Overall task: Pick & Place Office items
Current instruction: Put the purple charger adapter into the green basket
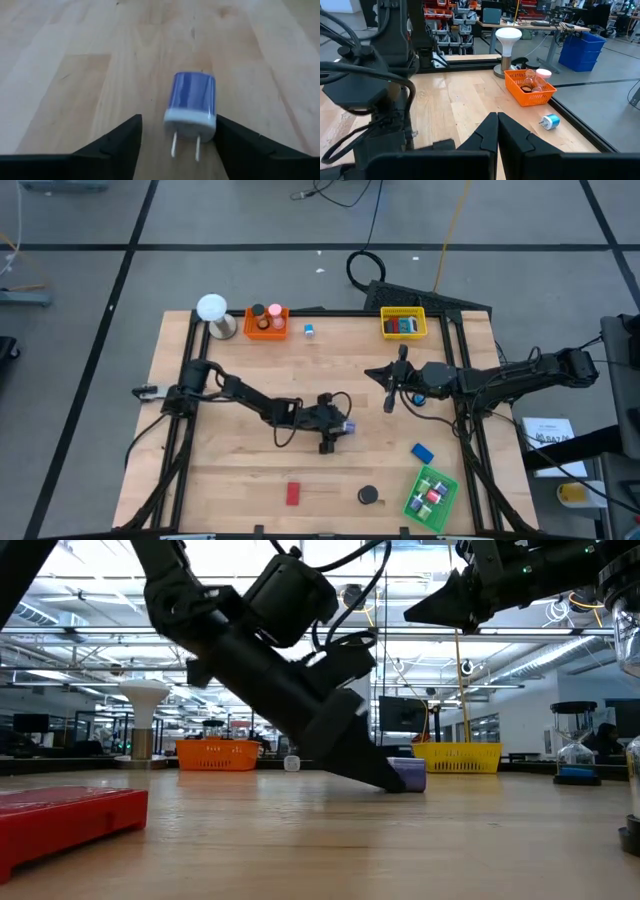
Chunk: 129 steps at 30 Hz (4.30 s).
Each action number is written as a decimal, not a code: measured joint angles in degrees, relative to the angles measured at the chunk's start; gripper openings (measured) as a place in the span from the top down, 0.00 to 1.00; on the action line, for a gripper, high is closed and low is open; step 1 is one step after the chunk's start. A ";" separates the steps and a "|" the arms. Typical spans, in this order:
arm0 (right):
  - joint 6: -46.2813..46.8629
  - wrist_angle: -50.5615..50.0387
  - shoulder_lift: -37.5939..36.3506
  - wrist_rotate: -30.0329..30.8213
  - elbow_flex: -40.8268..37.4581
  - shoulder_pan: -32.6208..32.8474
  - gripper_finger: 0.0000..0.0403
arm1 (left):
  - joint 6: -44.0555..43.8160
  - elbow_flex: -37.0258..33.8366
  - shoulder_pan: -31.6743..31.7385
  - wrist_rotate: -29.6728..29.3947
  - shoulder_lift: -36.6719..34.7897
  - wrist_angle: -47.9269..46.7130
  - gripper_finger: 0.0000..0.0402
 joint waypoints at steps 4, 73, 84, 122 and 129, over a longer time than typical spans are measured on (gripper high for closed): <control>-0.04 -0.12 0.00 -0.02 -0.01 0.00 1.00 | 1.28 -0.11 -0.25 -0.24 -4.39 -8.55 0.37; 34.47 -49.95 41.35 -10.63 35.58 11.08 0.26 | -5.67 -51.98 -3.54 -11.93 -41.07 28.69 0.87; 27.11 -49.45 48.94 -10.73 37.81 10.39 0.32 | -5.69 -51.95 -3.56 -11.91 -41.07 28.68 0.87; 67.86 -79.70 30.82 -12.13 45.33 42.51 0.70 | -5.72 -51.93 -3.56 -11.93 -41.07 28.68 0.87; 81.58 -79.26 30.77 -12.16 44.71 52.05 0.68 | -5.70 -51.93 -3.54 -11.93 -41.07 28.68 0.87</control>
